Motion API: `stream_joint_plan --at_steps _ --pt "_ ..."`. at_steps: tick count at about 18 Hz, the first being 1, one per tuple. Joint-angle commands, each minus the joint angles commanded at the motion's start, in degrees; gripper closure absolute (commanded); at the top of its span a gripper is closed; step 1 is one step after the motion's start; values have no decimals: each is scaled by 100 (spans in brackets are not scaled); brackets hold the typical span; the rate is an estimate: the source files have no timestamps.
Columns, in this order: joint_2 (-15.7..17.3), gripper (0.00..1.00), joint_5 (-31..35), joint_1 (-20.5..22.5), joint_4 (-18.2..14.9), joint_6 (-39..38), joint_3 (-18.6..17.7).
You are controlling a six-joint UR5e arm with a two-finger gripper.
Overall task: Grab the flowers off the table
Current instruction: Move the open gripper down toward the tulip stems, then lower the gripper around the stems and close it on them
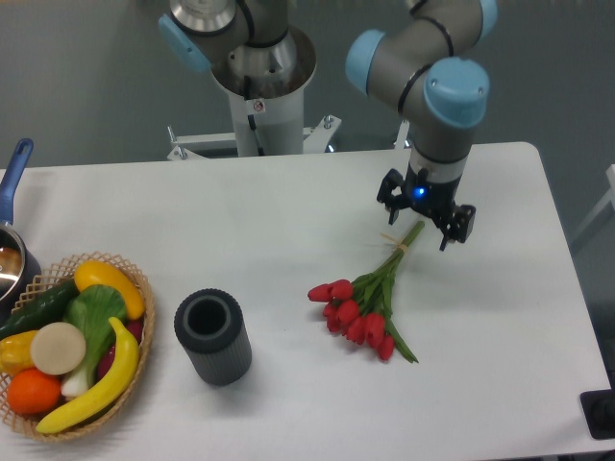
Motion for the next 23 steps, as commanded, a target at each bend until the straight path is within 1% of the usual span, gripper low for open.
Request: stream_joint_plan --at_steps 5,8,11,13,15,16,19,22,23 --pt "-202 0 9 -9 18 70 -9" --pt "-281 0 0 -105 18 62 -105" --pt "-299 0 -9 -97 18 79 -141" --pt "-386 0 -9 -97 26 105 -141" --pt "-544 0 -9 -105 53 263 -79" --pt "-589 0 -9 -105 114 281 -79" --pt "-624 0 -9 -114 141 290 -105" --pt "-633 0 -368 -97 149 290 -114" --pt "-633 0 -378 -97 158 290 -132"
